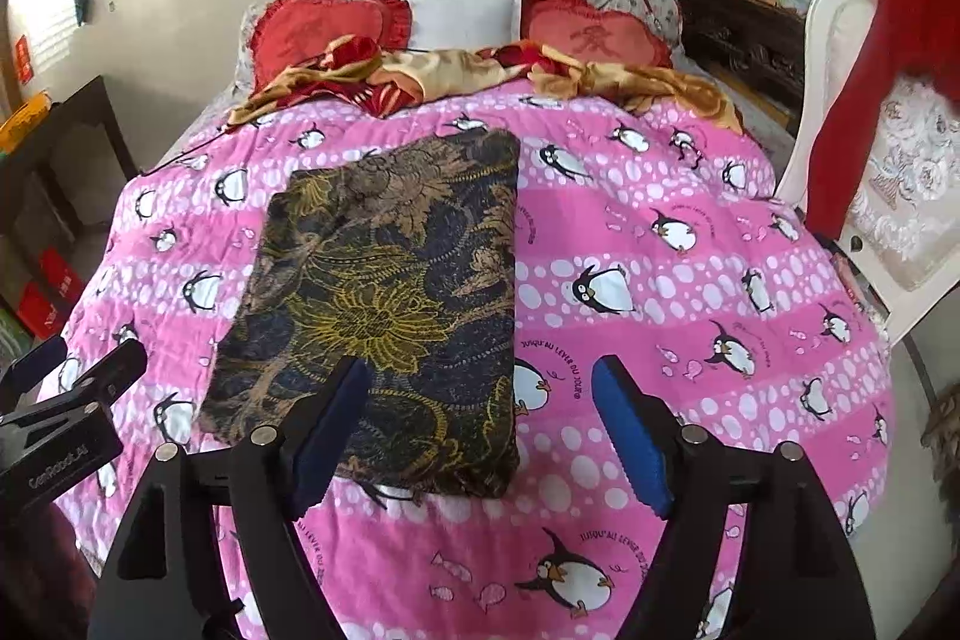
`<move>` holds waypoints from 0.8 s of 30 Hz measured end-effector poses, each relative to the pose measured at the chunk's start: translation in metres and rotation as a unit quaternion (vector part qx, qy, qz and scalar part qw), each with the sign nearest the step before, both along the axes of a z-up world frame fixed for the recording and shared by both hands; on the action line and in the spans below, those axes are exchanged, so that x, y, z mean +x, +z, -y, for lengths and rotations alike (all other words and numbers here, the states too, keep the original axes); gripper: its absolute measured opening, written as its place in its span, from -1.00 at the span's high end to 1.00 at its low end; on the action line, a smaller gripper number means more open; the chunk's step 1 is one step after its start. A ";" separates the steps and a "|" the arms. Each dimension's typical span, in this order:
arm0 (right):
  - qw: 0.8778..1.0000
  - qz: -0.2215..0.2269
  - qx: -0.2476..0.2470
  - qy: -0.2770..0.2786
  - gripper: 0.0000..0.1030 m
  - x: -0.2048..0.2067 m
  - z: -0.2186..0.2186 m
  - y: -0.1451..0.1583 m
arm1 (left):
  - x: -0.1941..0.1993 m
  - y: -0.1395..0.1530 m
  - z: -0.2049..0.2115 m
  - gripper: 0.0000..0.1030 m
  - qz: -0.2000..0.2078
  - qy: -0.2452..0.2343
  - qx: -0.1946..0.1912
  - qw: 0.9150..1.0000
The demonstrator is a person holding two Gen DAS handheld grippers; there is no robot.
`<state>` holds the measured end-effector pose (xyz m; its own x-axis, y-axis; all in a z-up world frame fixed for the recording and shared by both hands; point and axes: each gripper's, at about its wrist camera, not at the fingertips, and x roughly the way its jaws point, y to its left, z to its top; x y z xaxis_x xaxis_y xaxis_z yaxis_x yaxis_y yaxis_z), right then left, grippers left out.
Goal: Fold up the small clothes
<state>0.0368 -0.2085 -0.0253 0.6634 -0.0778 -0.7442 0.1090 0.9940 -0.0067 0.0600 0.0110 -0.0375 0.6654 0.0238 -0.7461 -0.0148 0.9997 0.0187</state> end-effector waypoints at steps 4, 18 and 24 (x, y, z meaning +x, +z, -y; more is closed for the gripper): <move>1.000 0.007 0.001 0.000 -0.22 -0.011 0.001 0.006 | -0.003 0.003 0.007 -1.00 -0.012 -0.004 0.020 1.000; 1.000 0.016 0.019 0.012 -0.22 -0.036 0.009 0.020 | -0.010 0.013 0.029 -1.00 -0.009 -0.028 0.032 0.999; 1.000 0.009 0.022 0.020 -0.22 -0.035 0.005 0.017 | -0.012 0.018 0.028 -1.00 0.003 -0.032 0.022 0.999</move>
<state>0.0014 -0.2135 -0.0085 0.6784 -0.0194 -0.7344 0.0694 0.9969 0.0377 0.0478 -0.0175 -0.0194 0.6713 0.0129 -0.7411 0.0491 0.9969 0.0619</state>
